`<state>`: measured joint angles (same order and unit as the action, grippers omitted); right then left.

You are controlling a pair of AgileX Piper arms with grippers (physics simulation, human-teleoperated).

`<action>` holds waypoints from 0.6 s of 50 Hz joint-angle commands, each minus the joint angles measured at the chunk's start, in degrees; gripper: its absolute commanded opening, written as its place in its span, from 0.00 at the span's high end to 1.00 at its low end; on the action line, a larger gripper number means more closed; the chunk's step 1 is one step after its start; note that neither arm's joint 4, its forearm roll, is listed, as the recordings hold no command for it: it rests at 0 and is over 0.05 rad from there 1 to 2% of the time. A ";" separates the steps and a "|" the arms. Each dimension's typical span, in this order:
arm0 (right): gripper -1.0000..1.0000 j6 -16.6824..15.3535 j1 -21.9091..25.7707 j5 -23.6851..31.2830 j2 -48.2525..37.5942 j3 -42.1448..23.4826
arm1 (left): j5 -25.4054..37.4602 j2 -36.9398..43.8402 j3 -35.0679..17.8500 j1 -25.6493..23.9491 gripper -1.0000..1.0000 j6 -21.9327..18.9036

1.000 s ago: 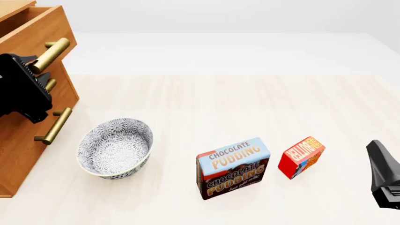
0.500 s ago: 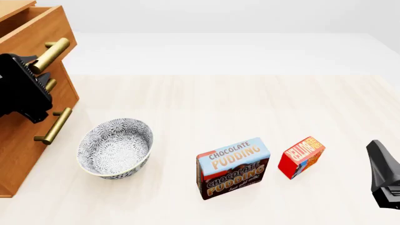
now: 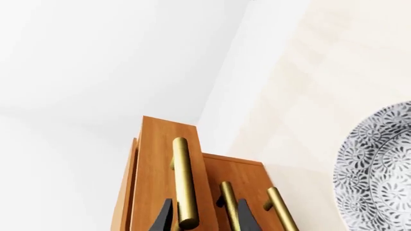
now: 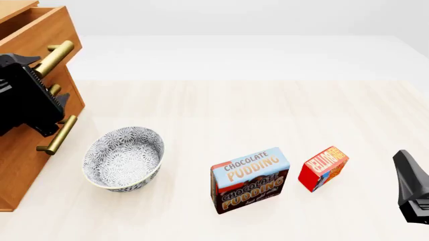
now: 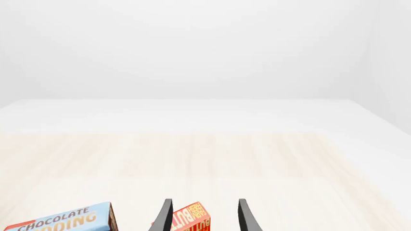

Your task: Put the butter at the back in the top drawer of the cabinet and close it.

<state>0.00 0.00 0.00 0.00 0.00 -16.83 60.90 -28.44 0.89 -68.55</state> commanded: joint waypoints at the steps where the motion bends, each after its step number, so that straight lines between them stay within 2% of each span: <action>1: 0.00 0.00 0.00 0.00 0.00 0.00 | 1.37 1.69 1.48 -0.70 0.00 0.41; 2: 0.00 0.00 0.00 0.00 0.00 0.00 | 1.37 1.69 1.48 -0.70 0.00 0.41; 3: 0.00 0.00 0.00 0.00 0.00 0.00 | 19.17 -0.41 -17.49 -17.81 0.00 13.26; 15: 0.00 0.00 0.00 0.00 0.00 0.00 | 24.43 -3.00 -22.59 -17.97 0.00 16.22; 16: 0.00 0.00 0.00 0.00 0.00 0.00 | 26.44 -3.15 -24.86 -18.09 0.00 17.97; 20: 0.00 0.00 0.00 0.00 0.00 0.00 | 29.39 -3.25 -27.61 -18.14 0.00 20.07; 24: 0.00 0.00 0.00 0.00 0.00 0.00 | 35.50 -2.51 -32.48 -17.48 0.00 24.49; 27: 0.00 0.00 0.00 0.00 0.00 0.00 | 38.31 -0.38 -36.25 -19.70 0.00 27.20; 28: 0.00 0.00 0.00 0.00 0.00 0.00 | 40.45 0.44 -38.27 -20.15 0.00 29.32; 30: 0.00 0.00 0.00 0.00 0.00 0.00 | 42.46 0.08 -39.61 -19.02 0.00 30.62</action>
<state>0.00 0.00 0.00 0.00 0.00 14.91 59.40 -58.06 -16.57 -46.30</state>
